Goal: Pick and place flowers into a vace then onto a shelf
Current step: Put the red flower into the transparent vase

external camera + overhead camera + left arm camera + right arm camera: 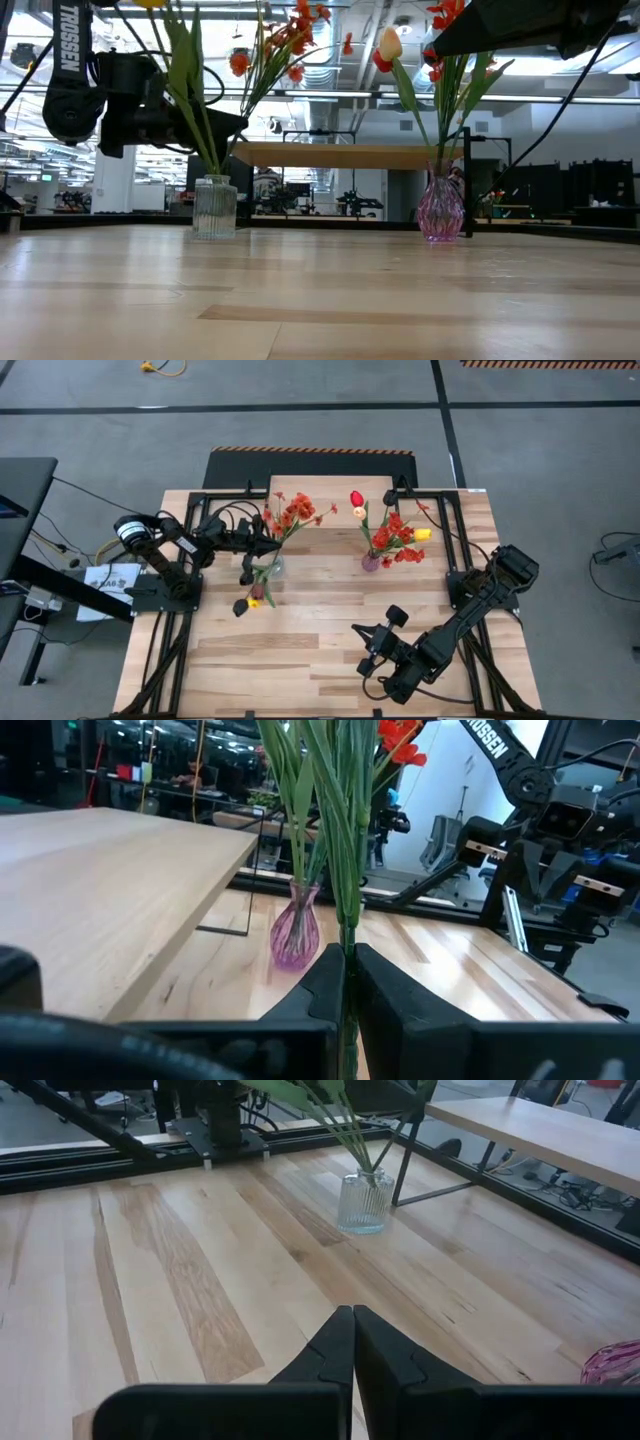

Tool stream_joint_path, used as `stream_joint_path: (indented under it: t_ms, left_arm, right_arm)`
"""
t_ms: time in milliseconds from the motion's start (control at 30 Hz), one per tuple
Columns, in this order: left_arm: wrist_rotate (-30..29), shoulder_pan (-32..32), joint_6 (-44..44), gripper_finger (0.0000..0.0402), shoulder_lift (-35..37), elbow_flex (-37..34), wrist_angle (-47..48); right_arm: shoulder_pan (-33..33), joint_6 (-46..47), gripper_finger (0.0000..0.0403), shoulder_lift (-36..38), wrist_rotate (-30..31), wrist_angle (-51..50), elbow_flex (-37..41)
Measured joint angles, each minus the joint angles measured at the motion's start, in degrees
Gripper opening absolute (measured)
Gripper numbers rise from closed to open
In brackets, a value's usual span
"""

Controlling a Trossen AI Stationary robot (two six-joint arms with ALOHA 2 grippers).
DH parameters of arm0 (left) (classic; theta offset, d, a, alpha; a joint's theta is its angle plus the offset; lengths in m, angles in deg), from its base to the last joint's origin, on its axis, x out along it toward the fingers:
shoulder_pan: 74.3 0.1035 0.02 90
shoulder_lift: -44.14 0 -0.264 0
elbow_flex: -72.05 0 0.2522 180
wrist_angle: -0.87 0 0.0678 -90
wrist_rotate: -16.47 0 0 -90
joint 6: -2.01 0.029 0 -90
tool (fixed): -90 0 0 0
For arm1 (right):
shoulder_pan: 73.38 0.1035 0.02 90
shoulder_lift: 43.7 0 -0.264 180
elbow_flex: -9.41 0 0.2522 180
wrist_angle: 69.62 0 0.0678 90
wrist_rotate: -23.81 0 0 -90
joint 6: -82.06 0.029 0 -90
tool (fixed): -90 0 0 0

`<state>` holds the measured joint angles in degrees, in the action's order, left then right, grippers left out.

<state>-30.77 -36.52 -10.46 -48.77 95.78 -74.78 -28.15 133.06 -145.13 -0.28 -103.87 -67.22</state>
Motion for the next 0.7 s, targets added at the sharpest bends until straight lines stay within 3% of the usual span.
stream_joint_path:
  t_ms: [700]
  left_arm:
    - [1.7, 0.0, 0.7, 0.0015, 0.0, 0.1, 0.0]
  right_arm:
    - [0.0, 0.0, 0.0000, 0.0, -0.2, 0.0, 0.0]
